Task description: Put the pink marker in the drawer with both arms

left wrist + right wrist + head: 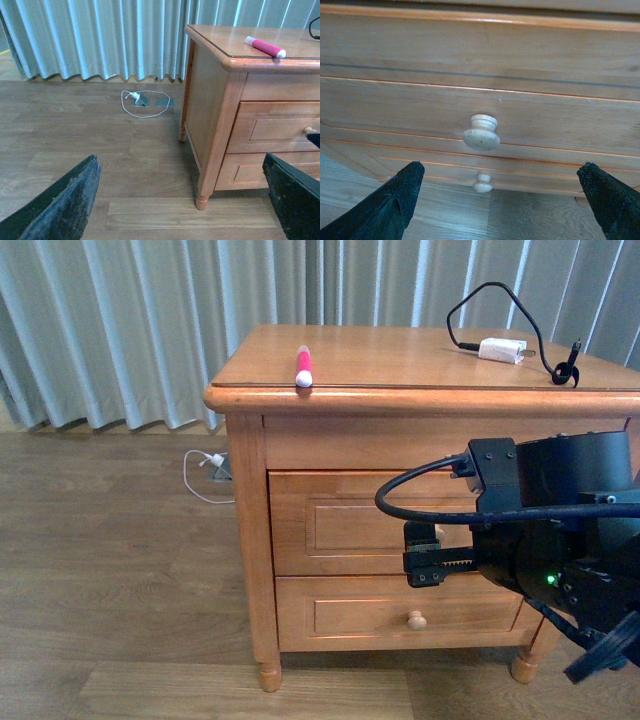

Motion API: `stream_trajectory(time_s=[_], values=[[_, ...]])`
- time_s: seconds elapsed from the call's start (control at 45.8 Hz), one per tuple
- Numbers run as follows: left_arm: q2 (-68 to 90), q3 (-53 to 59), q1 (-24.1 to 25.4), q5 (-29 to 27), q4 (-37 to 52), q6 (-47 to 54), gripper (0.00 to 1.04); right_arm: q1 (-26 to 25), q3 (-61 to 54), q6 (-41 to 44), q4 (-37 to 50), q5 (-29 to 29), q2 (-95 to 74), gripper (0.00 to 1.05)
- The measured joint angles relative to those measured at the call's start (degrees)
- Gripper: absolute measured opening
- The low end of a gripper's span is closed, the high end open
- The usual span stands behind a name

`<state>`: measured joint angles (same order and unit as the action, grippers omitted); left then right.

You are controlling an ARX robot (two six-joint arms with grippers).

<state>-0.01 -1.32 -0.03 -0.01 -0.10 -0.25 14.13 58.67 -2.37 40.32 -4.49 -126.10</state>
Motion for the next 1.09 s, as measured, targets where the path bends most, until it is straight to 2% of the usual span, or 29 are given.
stream_trajectory(time_s=[0.415, 1.091], values=[[0.0, 0.0, 0.0, 0.0, 0.0, 0.0, 0.99, -0.9, 7.9, -2.0, -3.0, -1.1, -5.8, 0.96], [0.0, 0.0, 0.0, 0.0, 0.0, 0.0, 0.99, 1.2, 9.8, -4.2, -1.7, -4.7, -8.0, 0.96]])
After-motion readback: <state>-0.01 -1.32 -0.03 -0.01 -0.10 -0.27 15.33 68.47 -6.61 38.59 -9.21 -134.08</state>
